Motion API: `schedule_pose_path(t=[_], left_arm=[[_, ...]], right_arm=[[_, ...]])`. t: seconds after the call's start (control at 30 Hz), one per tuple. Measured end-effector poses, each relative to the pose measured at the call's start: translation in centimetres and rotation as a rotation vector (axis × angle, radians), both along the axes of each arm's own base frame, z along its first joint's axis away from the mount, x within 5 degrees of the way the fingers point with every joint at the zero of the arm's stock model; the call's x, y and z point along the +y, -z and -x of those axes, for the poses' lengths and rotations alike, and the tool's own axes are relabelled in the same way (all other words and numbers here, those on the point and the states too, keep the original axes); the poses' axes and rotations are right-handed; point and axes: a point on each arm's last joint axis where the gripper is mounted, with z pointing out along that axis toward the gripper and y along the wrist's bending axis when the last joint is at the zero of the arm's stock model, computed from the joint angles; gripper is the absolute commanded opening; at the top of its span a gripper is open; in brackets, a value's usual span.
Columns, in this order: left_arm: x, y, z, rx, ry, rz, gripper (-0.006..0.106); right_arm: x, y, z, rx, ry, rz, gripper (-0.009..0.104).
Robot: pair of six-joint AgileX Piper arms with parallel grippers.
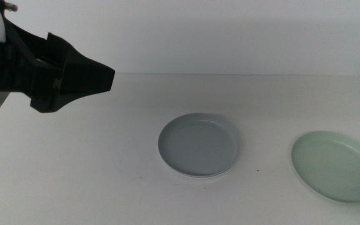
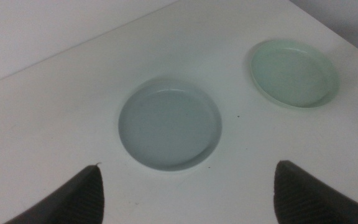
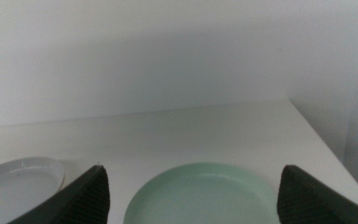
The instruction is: Stack the three bowls on top of each other.
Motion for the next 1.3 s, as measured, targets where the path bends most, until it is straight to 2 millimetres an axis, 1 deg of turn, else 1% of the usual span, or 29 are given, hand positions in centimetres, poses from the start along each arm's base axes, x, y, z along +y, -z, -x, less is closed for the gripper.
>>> schedule_pose_path(t=[0.1, 0.2, 0.27, 0.33, 0.4, 0.47, 0.57, 0.67, 0.77, 0.83, 1.03, 1.1, 1.2, 1.3], left_arm=[[0.0, 0.0, 0.0, 0.000, 0.000, 0.000, 0.094], [0.0, 0.0, 0.0, 0.001, 0.000, 0.000, 0.094], [0.0, 0.0, 0.0, 0.001, 0.000, 0.000, 0.094], [0.0, 0.0, 0.0, 0.001, 0.000, 0.000, 0.094], [0.0, 0.0, 0.0, 0.000, 0.000, -0.005, 0.094], [0.0, 0.0, 0.0, 0.000, -0.001, -0.007, 0.094], [0.0, 0.0, 0.0, 0.000, -0.001, -0.007, 0.094], [0.0, 0.0, 0.0, 0.000, -0.001, -0.007, 0.094], [0.0, 0.0, 0.0, 0.000, -0.001, -0.007, 0.094], [0.0, 0.0, 0.0, 0.000, -0.001, -0.007, 0.094], [0.0, 0.0, 0.0, 0.000, -0.001, -0.007, 0.094], [0.0, 0.0, 0.0, 0.000, -0.001, -0.007, 0.094], [0.0, 0.0, 0.0, 0.000, -0.001, -0.007, 0.094], [0.0, 0.0, 0.0, 0.000, -0.001, -0.007, 0.094]], right_arm=[[0.0, -0.3, 0.0, -0.038, 0.003, 0.021, 0.093], [0.0, -1.2, 0.0, -0.090, 0.005, 0.016, 0.093], [0.0, -3.0, 0.1, -0.102, 0.004, -0.001, 0.093], [0.0, -6.0, 0.1, -0.092, 0.003, -0.001, 0.093], [0.0, -8.8, -0.4, -0.013, 0.001, 0.005, 0.093], [0.0, -11.5, -1.2, 0.140, -0.002, 0.004, 0.093], [0.1, -13.7, -2.5, 0.406, -0.007, 0.001, 0.093], [0.1, -15.5, -3.8, 0.536, -0.009, 0.000, 0.093], [0.1, -16.6, -5.3, 0.562, -0.011, -0.007, 0.093], [0.2, -16.8, -6.0, 0.574, -0.013, -0.026, 0.093], [0.5, -16.3, -7.4, 0.645, -0.017, -0.089, 0.093], [0.4, -16.0, -8.2, 0.675, -0.009, -0.083, 0.093], [0.0, -15.5, -10.3, 0.766, 0.020, -0.056, 0.093], [-0.7, -15.1, -13.1, 0.850, 0.063, -0.054, 0.093]])
